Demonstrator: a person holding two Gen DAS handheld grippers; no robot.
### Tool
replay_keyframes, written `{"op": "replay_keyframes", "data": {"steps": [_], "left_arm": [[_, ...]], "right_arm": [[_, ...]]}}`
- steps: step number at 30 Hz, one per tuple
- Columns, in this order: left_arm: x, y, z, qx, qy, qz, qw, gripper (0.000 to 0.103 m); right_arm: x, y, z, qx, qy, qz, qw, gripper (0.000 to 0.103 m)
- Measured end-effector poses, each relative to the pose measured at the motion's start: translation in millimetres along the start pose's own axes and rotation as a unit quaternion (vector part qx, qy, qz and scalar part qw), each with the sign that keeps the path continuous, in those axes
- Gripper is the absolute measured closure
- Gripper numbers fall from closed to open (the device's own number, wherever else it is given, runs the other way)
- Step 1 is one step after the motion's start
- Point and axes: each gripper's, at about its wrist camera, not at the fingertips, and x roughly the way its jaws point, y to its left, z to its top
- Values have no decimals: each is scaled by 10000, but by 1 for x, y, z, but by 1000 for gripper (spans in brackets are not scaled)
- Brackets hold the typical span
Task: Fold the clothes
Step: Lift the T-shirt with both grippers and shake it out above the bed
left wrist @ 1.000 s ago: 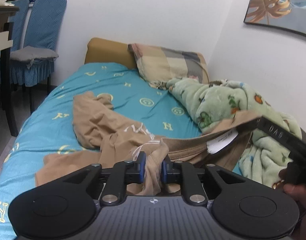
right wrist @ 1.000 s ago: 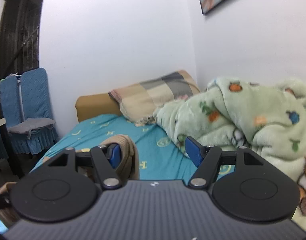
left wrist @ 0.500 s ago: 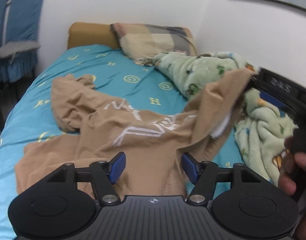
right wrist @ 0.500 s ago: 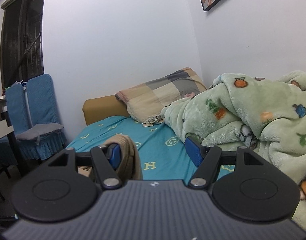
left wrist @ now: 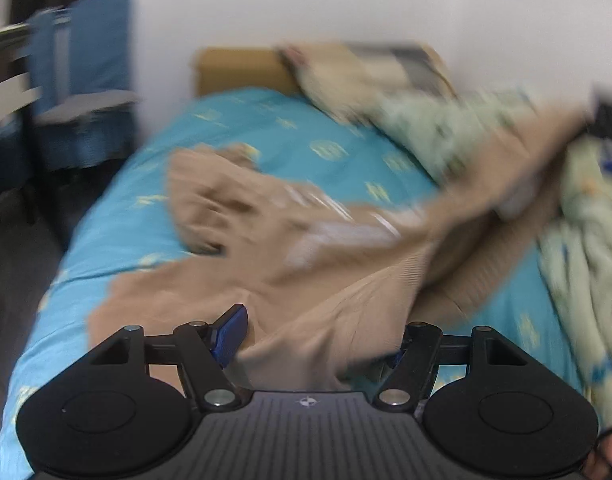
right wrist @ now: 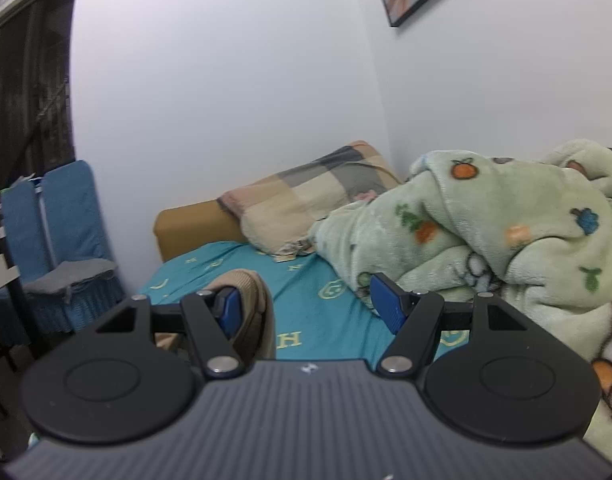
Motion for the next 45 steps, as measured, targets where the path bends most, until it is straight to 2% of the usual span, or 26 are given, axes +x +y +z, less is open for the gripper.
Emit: {"op": "replay_keyframes", "data": {"steps": [4, 6, 8, 11, 15, 18, 21, 23, 26, 30, 34, 36, 41, 45], "left_arm": [[-24, 30, 11, -834, -450, 296, 9951, 29], [-33, 40, 16, -1073, -700, 386, 9910, 28], [-39, 43, 22, -1152, -929, 539, 9875, 28], [-39, 48, 28, -1277, -1121, 759, 9825, 28], [-36, 60, 34, -1501, -1201, 929, 9769, 28], [-35, 61, 33, -1413, -1236, 1111, 9759, 28], [-35, 61, 30, -1294, -1273, 1175, 9763, 27], [-37, 63, 27, -1325, -1231, 1112, 9772, 27], [-45, 65, 22, -1411, -1246, 1010, 9769, 27], [-67, 64, 15, -1471, -1435, 913, 9744, 27], [-110, 69, 30, -1573, -1840, 897, 9661, 27], [-141, 71, 49, -1589, -2116, 813, 9609, 27], [-244, 64, 112, -1415, -2959, 776, 9415, 27], [-338, 49, 156, -1153, -3762, 785, 9160, 26]], "right_arm": [[8, -10, -1, 109, 85, -158, 9998, 34], [13, -13, -4, 148, 229, -132, 9995, 34], [19, -9, -9, -29, 420, -82, 9991, 34], [32, 1, -21, -422, 939, 3, 9947, 35], [47, 9, -44, -870, 1803, 103, 9797, 35], [45, 14, -57, -1170, 2120, -14, 9702, 30], [41, 18, -70, -1452, 2400, -139, 9598, 29], [36, 12, -73, -1225, 2521, -236, 9596, 29], [18, 4, -67, -837, 2203, -395, 9710, 28], [-16, -1, -45, -445, 1274, -538, 9894, 28], [-53, -1, -10, -57, 644, -329, 9974, 28], [-72, 5, 20, 53, 392, -134, 9991, 29], [-128, 28, 127, 221, -275, 345, 9988, 29], [-190, 46, 210, 168, -986, 614, 9931, 29]]}}
